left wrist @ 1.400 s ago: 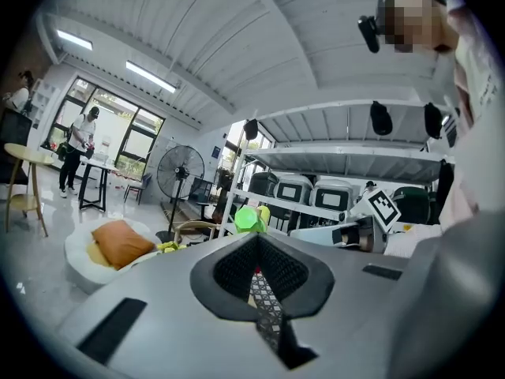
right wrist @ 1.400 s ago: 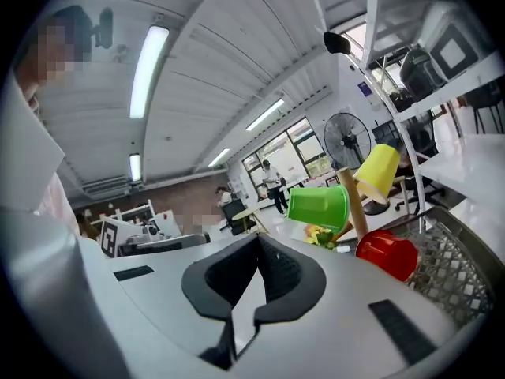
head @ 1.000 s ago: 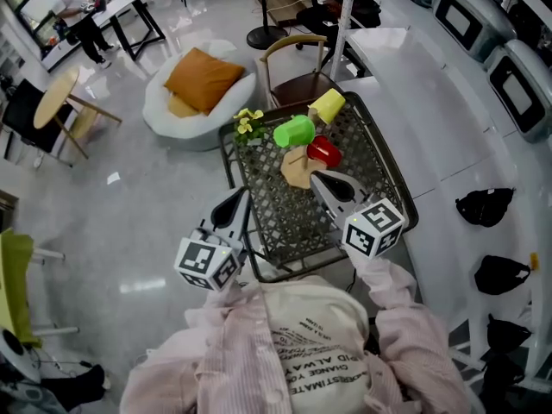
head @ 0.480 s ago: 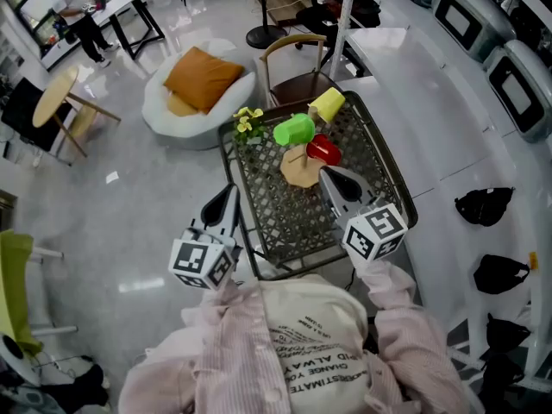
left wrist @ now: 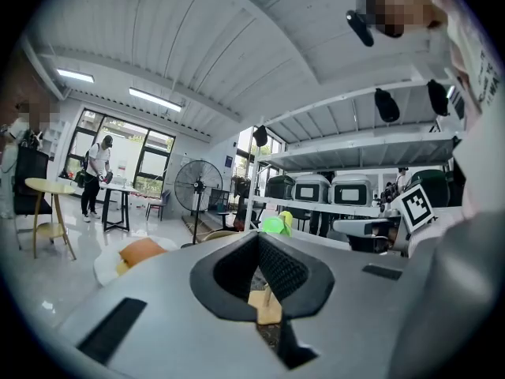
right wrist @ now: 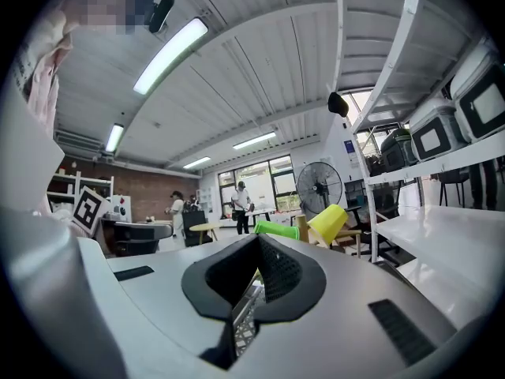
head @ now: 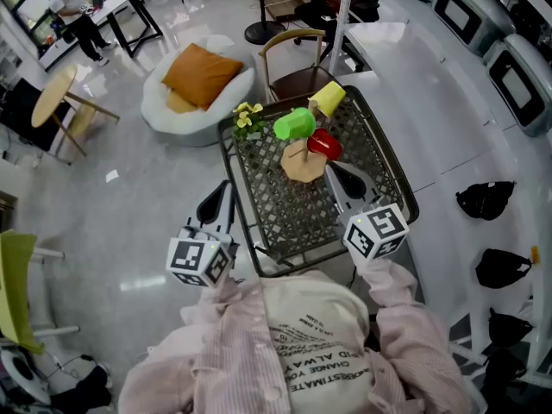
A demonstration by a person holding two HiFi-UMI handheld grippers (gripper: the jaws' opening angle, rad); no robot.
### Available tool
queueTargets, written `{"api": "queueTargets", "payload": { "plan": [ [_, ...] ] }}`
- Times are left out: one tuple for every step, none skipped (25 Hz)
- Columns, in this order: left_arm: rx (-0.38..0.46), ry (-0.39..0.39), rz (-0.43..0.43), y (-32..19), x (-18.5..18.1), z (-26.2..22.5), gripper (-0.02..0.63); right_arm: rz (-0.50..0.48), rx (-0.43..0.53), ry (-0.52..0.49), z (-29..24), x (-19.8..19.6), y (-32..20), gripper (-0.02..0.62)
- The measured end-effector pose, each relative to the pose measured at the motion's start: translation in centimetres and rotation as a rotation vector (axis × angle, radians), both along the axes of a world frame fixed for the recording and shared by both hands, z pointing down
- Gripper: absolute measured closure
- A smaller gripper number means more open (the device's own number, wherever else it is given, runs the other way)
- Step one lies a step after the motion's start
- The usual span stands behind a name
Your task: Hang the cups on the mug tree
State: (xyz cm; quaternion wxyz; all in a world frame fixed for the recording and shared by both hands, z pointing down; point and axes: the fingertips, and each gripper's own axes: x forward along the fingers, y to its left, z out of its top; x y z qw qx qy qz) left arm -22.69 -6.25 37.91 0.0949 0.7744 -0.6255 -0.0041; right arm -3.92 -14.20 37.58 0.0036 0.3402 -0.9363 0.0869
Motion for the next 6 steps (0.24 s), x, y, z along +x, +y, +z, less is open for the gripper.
{"api": "queueTargets", "payload": {
  "plan": [
    [0.000, -0.001, -0.002, 0.01, -0.09, 0.06, 0.609, 0.004, 0.008, 0.006, 0.04, 0.08, 0.00, 0.595],
    [-0.001, 0.000, -0.004, 0.01, -0.16, 0.11, 0.609, 0.009, 0.016, 0.012, 0.08, 0.17, -0.02, 0.595],
    [-0.001, 0.001, -0.007, 0.00, -0.23, 0.16, 0.609, 0.012, 0.021, 0.017, 0.12, 0.25, -0.06, 0.595],
    [-0.001, 0.001, -0.009, -0.01, -0.29, 0.20, 0.609, 0.016, 0.024, 0.019, 0.16, 0.32, -0.10, 0.595],
    [-0.002, 0.002, -0.011, -0.02, -0.36, 0.24, 0.609, 0.019, 0.026, 0.020, 0.21, 0.39, -0.15, 0.595],
    [-0.002, 0.002, -0.012, -0.02, -0.42, 0.27, 0.609, 0.022, 0.027, 0.021, 0.25, 0.45, -0.19, 0.595]
  ]
}}
